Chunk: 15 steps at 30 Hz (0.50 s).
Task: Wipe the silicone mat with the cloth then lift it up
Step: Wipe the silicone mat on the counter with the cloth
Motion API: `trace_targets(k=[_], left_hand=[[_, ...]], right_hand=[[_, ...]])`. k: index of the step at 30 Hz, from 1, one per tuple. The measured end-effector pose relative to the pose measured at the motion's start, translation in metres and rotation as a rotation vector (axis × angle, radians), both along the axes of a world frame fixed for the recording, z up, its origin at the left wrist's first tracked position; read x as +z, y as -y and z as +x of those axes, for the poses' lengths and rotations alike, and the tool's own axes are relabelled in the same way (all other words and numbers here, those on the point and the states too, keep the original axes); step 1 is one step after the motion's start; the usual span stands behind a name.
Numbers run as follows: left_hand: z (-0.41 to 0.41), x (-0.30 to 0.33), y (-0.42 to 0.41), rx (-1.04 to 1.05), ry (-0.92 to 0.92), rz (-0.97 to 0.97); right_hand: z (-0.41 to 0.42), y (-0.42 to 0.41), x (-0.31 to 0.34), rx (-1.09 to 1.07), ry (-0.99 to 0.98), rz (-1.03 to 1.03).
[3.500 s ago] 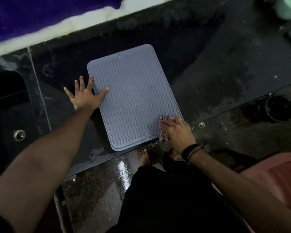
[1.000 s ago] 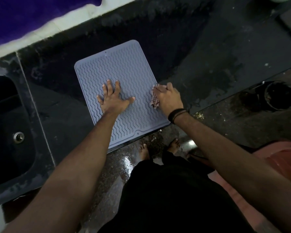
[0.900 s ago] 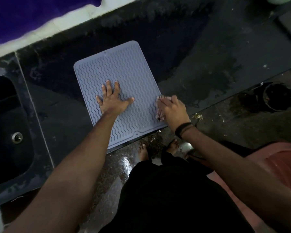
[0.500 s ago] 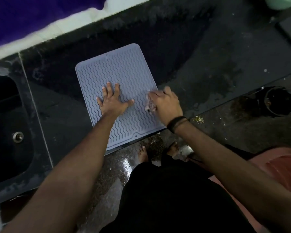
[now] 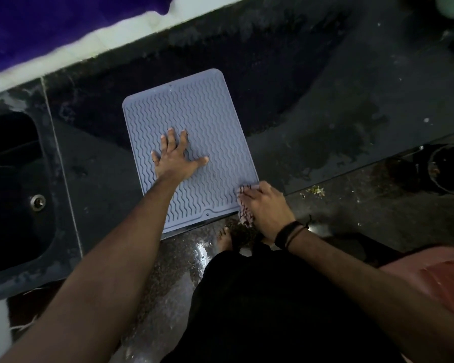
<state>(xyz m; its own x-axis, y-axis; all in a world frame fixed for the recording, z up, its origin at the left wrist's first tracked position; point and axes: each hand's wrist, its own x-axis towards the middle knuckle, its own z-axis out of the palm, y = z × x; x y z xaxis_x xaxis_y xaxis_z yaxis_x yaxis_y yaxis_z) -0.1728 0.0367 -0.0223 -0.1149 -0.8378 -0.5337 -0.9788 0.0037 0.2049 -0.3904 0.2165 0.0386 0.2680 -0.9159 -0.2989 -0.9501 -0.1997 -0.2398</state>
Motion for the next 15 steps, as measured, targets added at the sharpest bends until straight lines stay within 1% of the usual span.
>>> trace_targets(k=[3, 7, 10, 12, 15], left_hand=[[0.003, -0.005, 0.001, -0.002, -0.029, -0.011], [0.006, -0.008, 0.001, -0.004, -0.035, -0.026], [0.005, -0.007, 0.002, 0.005, -0.024, -0.016], [0.004, -0.005, 0.002, -0.002, -0.012, -0.011], [0.003, -0.001, 0.001, 0.002, -0.004, -0.001]], right_hand=[[-0.004, 0.023, 0.015, -0.006, 0.006, -0.013], [-0.003, 0.101, 0.014, -0.126, 0.060, -0.161], [0.004, 0.142, -0.001, -0.121, -0.009, -0.099], [0.001, 0.136, -0.015, -0.103, -0.053, -0.093], [-0.008, 0.091, -0.021, -0.081, 0.000, -0.105]])
